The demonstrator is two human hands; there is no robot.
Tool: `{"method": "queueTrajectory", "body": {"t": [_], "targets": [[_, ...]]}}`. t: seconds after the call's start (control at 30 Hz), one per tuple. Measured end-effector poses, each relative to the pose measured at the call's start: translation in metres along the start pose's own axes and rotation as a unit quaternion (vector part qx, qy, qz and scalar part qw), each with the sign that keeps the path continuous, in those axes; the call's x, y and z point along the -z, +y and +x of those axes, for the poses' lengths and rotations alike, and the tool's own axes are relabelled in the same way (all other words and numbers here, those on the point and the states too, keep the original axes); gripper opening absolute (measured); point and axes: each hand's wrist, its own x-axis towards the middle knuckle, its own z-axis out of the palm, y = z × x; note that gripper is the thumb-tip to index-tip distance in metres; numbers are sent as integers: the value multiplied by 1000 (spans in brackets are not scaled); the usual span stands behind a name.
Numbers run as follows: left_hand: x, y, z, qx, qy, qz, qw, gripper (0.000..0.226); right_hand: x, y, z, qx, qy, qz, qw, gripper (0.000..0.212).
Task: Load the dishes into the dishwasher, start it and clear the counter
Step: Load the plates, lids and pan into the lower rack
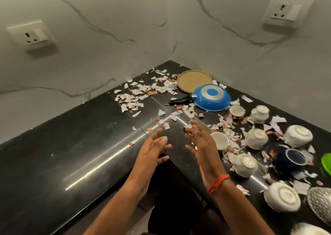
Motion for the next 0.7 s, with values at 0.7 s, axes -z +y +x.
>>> {"method": "queueTrajectory", "body": {"t": [0.7], "targets": [[18,35,219,66,-157,14,985,39,-51,-34,102,29,141,-36,989,40]]}}
